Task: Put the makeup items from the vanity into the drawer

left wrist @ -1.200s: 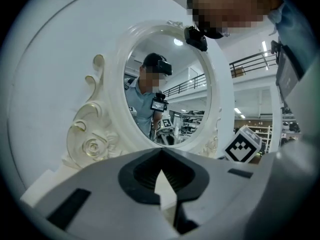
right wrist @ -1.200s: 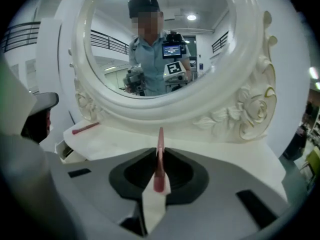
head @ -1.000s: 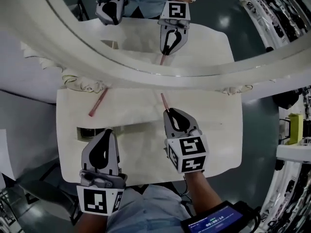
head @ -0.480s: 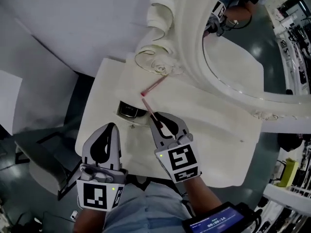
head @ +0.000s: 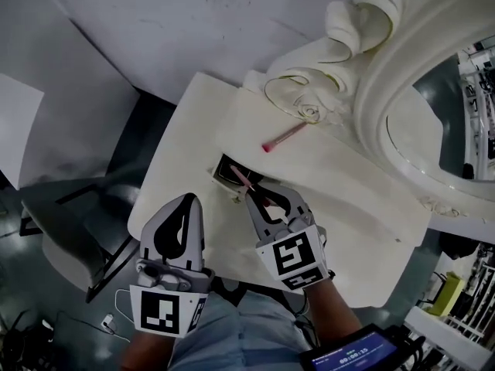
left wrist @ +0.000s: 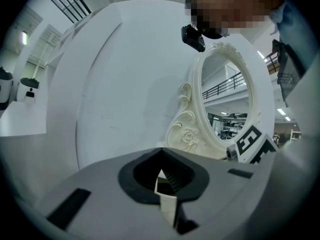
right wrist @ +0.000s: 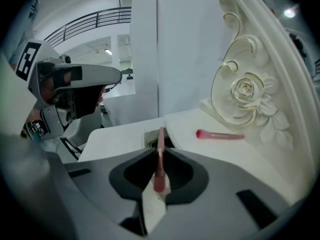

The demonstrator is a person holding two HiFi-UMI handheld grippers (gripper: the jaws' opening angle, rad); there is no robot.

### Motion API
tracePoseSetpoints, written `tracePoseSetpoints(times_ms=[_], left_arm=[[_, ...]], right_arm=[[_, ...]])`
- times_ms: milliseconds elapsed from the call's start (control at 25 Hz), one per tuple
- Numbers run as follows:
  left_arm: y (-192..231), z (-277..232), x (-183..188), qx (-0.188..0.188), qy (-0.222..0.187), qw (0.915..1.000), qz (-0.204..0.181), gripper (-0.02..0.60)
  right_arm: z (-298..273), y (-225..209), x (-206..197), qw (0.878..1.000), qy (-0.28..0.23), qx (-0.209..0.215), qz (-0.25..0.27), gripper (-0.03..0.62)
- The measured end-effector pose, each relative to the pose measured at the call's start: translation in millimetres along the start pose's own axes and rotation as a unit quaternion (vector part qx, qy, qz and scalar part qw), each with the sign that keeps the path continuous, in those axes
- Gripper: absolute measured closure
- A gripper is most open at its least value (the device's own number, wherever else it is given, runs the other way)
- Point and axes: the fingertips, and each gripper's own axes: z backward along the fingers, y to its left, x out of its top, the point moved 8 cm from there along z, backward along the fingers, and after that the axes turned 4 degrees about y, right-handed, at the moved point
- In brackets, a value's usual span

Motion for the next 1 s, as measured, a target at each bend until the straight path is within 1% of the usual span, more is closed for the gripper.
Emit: tracePoseSetpoints(times_ms=[120,240,280,480,680,880,1000], left_arm=[[3,-3,-4,0.003,0.006,1.0,0.004,0.581],[6,-6,-3,0.003,0.009,0.9999,0.004,0.581],[7,-7,-3,0.001,0.009,1.0,0.003,0.581],[1,-13,2,-0.009,0.009,0.9999,-0.004,0.581],[-9,-22,13,-0.034,0.004,0.9992,-0.019,0.581],[-29,-39,30,-0.067,-0.01,0.9969,-0.04,0.581],[-40,-56,37,-0.084,-0.011,0.9948,-0.056,0.581]], right_arm=[[-6,-2,-3,1.0,0.008,0.003,-0.005,0.545],[-10,-4,-1,1.0,0.008,0.0,-0.015,0.483],[-10,-5,0,1.0,0.006,0.0,-0.019,0.476],[-4,-8,0,0.999,-0.002,-0.005,-0.031,0.476],[10,-17,2,0.998,-0.016,-0.021,-0.054,0.477],[39,-34,1,0.995,-0.037,-0.049,-0.079,0.477],[57,-42,-6,0.992,-0.053,-0.059,-0.1,0.479]])
